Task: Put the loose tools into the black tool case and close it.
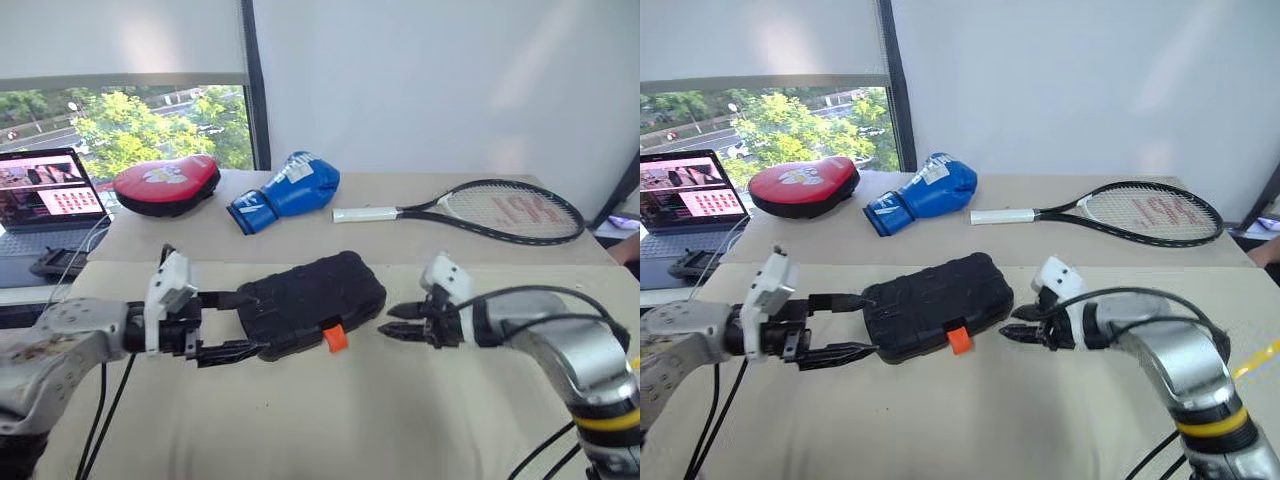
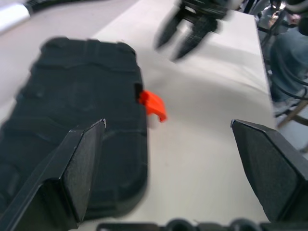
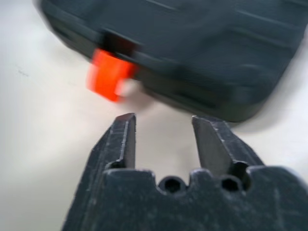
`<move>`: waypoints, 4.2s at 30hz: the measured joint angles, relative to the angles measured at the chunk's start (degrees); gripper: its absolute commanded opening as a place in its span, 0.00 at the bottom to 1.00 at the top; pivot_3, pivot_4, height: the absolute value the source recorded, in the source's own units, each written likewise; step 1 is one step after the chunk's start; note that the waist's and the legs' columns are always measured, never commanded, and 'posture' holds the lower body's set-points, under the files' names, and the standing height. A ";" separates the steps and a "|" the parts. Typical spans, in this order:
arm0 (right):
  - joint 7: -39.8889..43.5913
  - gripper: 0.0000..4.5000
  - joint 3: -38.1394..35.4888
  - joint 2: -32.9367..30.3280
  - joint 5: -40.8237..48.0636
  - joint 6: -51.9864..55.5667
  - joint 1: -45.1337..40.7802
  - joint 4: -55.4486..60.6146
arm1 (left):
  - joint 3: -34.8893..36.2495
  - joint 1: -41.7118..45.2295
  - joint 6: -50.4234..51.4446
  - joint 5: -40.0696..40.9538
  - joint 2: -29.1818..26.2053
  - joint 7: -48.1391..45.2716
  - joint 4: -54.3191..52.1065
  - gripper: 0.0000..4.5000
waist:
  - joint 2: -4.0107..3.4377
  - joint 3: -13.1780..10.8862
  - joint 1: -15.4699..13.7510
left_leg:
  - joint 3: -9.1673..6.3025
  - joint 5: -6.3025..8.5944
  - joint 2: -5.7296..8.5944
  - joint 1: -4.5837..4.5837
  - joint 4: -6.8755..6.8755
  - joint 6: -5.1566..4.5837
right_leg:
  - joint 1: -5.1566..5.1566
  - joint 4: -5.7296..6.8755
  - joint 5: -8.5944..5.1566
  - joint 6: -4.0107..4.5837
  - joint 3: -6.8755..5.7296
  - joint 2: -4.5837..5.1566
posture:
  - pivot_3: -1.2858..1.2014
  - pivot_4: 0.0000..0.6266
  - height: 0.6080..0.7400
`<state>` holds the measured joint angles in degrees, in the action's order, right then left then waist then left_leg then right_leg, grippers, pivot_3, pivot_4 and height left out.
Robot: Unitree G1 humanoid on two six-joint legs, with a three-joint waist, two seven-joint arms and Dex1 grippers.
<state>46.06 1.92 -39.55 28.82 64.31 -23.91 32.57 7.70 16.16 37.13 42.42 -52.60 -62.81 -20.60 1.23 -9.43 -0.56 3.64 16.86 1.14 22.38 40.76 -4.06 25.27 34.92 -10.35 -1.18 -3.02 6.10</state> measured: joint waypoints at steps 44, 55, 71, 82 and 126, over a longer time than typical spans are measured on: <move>-33.86 0.76 4.46 28.38 -4.02 26.33 -1.80 5.98 | -16.36 12.83 -20.60 -19.84 10.27 -16.54 25.58 1.00 | -0.01 0.03 0.10 | 0.01 -0.06 0.12 -0.13 0.10 -0.12 | -0.07 0.17 0.07 0.04 0.06 -0.08 | 0.52 0.24 1.00; -34.34 0.27 5.20 28.64 -4.34 26.70 -2.26 5.56 | -15.93 12.27 -20.68 -19.86 10.40 -16.34 25.31 1.00 | -0.01 0.04 0.25 | 0.01 -0.06 0.11 -0.15 0.10 -0.13 | -0.08 0.17 0.07 0.04 0.06 -0.08 | 0.52 0.24 1.00; -28.71 0.84 9.36 20.51 -5.12 11.40 0.47 -2.84 | -15.76 11.80 -20.62 -20.20 11.76 -16.12 24.99 1.00 | 0.00 0.04 1.11 | -0.04 -0.03 0.03 -0.27 0.08 -0.33 | -0.15 0.21 0.10 0.08 0.10 -0.13 | 0.52 0.24 1.00; -17.87 0.17 7.91 11.79 3.78 14.92 -3.53 1.20 | -15.57 11.81 -20.62 -20.32 12.10 -15.48 25.28 1.00 | 0.01 0.05 1.13 | -0.07 0.12 0.04 -0.27 0.08 -0.58 | -0.19 0.12 0.09 0.05 0.06 -0.03 | 0.52 0.24 1.00; -13.99 0.00 11.11 19.36 -2.50 -1.63 -9.19 -18.56 | -12.60 5.14 -15.54 -18.58 11.71 -7.21 15.85 1.00 | 0.00 0.05 1.33 | -0.10 0.03 0.03 -0.25 0.05 -0.41 | -0.11 0.18 0.15 0.09 0.05 0.04 | 0.52 0.24 1.00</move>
<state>32.06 13.03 -20.18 26.32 62.69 -33.09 14.01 -4.90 21.30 21.59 23.84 -40.89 -70.02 -4.75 1.23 -9.38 0.76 3.54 16.89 1.16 22.14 40.80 -4.47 25.16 35.10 -10.20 -1.09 -2.96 6.14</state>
